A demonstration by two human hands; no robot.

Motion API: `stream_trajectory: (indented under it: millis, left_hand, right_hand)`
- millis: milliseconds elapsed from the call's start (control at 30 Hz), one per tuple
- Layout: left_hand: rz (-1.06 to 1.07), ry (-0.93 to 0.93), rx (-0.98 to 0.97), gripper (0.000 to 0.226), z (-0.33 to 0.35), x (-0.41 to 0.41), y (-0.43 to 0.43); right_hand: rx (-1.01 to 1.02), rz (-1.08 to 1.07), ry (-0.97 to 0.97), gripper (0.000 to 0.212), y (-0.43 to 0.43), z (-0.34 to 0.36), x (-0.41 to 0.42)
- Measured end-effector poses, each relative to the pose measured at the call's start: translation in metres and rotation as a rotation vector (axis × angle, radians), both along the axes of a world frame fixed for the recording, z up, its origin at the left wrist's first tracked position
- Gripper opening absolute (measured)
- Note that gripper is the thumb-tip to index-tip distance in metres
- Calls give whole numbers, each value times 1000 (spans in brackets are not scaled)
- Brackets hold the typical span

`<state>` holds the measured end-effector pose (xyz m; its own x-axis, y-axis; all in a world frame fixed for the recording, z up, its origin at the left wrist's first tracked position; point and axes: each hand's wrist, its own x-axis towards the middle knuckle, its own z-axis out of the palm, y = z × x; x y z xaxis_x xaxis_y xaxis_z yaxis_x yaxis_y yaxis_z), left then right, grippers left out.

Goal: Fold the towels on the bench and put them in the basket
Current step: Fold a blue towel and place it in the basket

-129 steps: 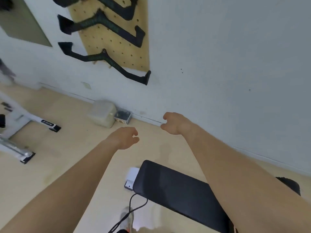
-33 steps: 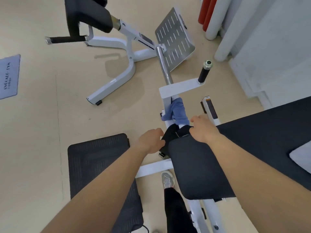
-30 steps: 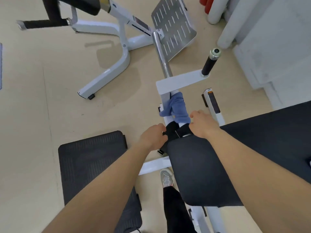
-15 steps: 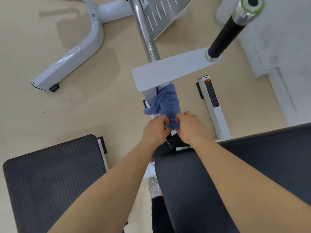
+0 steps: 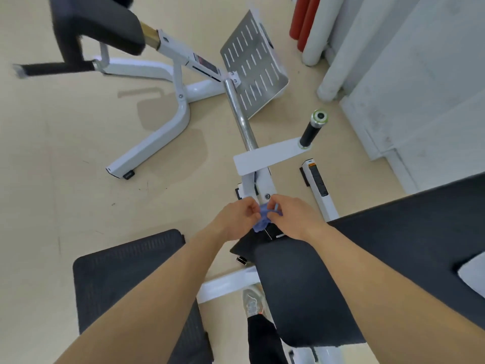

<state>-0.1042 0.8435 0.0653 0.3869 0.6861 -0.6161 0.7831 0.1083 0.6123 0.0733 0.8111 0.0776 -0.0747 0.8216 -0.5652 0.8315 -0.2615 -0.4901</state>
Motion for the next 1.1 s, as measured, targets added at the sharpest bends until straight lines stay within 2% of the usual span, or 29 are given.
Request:
stream_trajectory:
  millis: [100,233,367,500,633,767,900,1100]
  left_hand:
    - [27,-48,22,11,66,-22,-21]
    - [-3,-128,81,31,147,-54,-67]
    - [-158,-89,291,12,208,-88,-126]
    - [-233,-133,389,16,256,-121,-183]
    - [-308,-150,460,18,294,-138,-237]
    - [-404,-217,457,15,330,-127,-285]
    - [-494,-311,438,17,357,-96,-335]
    - [-673,-343,421,9,369,-26,-422]
  right_hand:
    - [26,-22,44,11,-18,70,-19]
    - [78,-43,74,21,-66,155,-45]
    - [170,-19,14,21,-140,227,-71]
    - [207,-17,-63,9,-223,274,-90]
    - [234,-84,-103,11,-298,314,-101]
    - [250,-144,-156,18,-368,351,-100]
    - [299,-325,-95,29,-441,377,-87]
    - [342,-521,-94,23,-568,393,-44]
